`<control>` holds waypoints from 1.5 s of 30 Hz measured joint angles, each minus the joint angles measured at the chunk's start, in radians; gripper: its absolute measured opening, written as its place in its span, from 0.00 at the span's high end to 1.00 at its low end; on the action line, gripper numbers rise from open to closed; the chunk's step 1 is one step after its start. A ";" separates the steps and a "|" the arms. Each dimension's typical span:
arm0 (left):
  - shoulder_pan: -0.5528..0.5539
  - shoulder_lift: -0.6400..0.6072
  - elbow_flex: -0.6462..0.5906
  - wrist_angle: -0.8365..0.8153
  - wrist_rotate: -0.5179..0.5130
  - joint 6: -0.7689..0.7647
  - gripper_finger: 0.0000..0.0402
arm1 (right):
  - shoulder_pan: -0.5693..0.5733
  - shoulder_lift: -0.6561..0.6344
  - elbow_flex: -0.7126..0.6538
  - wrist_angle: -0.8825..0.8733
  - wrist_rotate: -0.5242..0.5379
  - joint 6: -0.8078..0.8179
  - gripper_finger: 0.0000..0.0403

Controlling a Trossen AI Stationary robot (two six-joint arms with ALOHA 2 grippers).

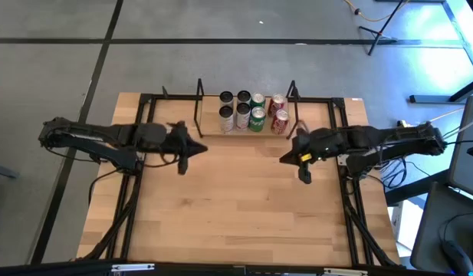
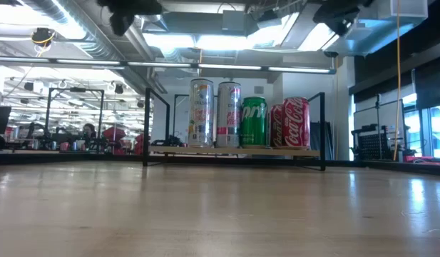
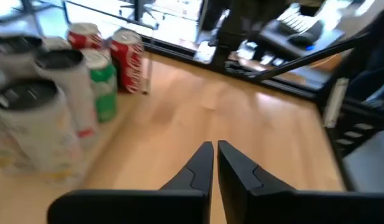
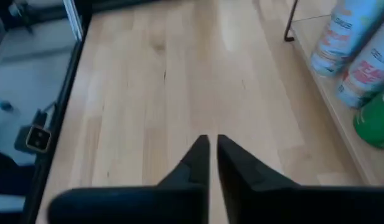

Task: Place canned beverage on shelf
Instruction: Return to Home Position

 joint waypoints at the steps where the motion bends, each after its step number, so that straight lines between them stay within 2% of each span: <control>1: -0.014 -0.024 -0.040 0.031 0.000 -0.024 0.98 | -0.013 -0.033 -0.048 0.042 -0.009 0.006 0.97; 3: -0.041 -0.071 -0.107 0.088 -0.001 -0.072 0.96 | -0.032 -0.114 -0.137 0.129 -0.005 0.034 0.96; 6: -0.063 -0.124 -0.152 0.094 -0.002 -0.118 0.92 | -0.043 -0.245 -0.252 0.178 0.068 0.116 0.89; 10: -0.064 -0.167 -0.166 0.034 -0.011 -0.056 0.91 | -0.042 -0.374 -0.349 0.122 0.190 0.141 0.84; 12: -0.061 -0.172 -0.166 0.047 -0.049 -0.019 0.92 | -0.042 -0.409 -0.373 0.121 0.213 0.153 0.82; 14: -0.060 -0.170 -0.166 0.047 -0.094 0.043 0.92 | -0.042 -0.428 -0.378 0.120 0.181 0.195 0.82; 16: -0.063 -0.170 -0.185 0.075 -0.114 0.137 0.91 | -0.042 -0.459 -0.393 0.102 0.147 0.107 0.82; 21: -0.077 -0.188 -0.311 0.306 -0.006 0.261 0.91 | -0.042 -0.596 -0.486 0.237 0.087 -0.057 0.82; 24: -0.084 -0.226 -0.406 0.472 0.046 0.273 0.91 | -0.042 -0.712 -0.560 0.326 0.063 -0.107 0.82; 27: -0.083 -0.273 -0.487 0.569 0.059 0.275 0.91 | -0.042 -0.828 -0.639 0.379 0.063 -0.131 0.82; 33: -0.083 -0.392 -0.586 0.588 0.054 0.265 0.91 | -0.042 -1.054 -0.775 0.390 0.073 -0.127 0.82; 38: -0.083 -0.477 -0.655 0.595 0.061 0.244 0.91 | -0.042 -1.059 -0.833 0.441 0.053 -0.119 0.82; 45: -0.083 -0.587 -0.829 0.732 0.087 0.239 0.91 | -0.042 -1.063 -0.995 0.701 0.049 -0.105 0.82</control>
